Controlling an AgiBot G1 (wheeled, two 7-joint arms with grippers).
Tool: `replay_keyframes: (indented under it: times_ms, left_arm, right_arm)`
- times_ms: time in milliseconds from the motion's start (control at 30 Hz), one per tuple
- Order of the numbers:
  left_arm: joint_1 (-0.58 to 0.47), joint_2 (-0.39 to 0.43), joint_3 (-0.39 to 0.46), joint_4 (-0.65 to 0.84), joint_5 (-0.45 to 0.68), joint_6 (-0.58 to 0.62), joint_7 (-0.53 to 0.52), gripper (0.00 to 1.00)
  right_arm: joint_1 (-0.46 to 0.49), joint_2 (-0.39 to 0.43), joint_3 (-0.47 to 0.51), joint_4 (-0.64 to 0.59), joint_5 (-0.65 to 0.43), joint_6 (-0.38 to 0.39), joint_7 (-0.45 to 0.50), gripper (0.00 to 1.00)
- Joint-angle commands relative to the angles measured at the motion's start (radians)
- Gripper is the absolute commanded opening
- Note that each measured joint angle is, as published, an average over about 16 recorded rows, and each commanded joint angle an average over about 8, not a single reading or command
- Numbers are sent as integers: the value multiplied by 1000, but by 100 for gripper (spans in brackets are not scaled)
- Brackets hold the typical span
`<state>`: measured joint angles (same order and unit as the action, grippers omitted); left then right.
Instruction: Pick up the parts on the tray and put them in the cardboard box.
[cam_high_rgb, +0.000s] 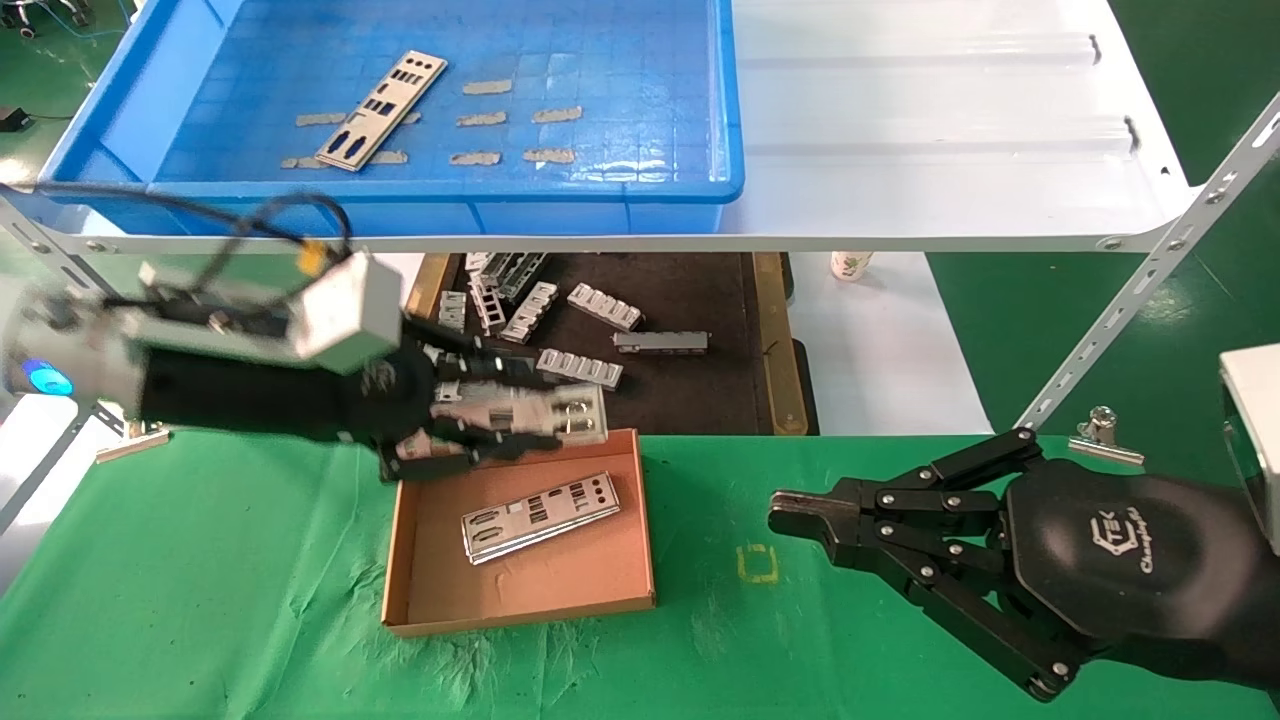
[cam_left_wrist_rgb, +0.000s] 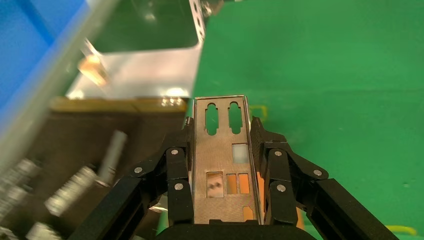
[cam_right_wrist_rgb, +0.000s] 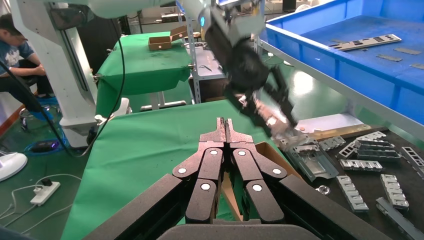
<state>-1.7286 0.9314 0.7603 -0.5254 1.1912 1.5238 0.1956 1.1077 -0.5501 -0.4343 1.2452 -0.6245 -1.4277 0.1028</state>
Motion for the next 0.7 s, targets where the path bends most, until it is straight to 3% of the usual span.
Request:
replay_keyframes:
  times_ms: [33, 400, 700]
  left_arm:
    - [25, 1, 13, -11, 6, -20, -5, 0]
    - [161, 77, 59, 4, 91, -215, 14, 0]
    - [200, 131, 61, 64, 105, -316, 38, 0]
  right_arm:
    - [0, 0, 0, 0, 0, 0, 0, 0]
    - [0, 0, 0, 0, 0, 0, 0, 0]
    - [0, 0, 0, 0, 0, 0, 0, 0]
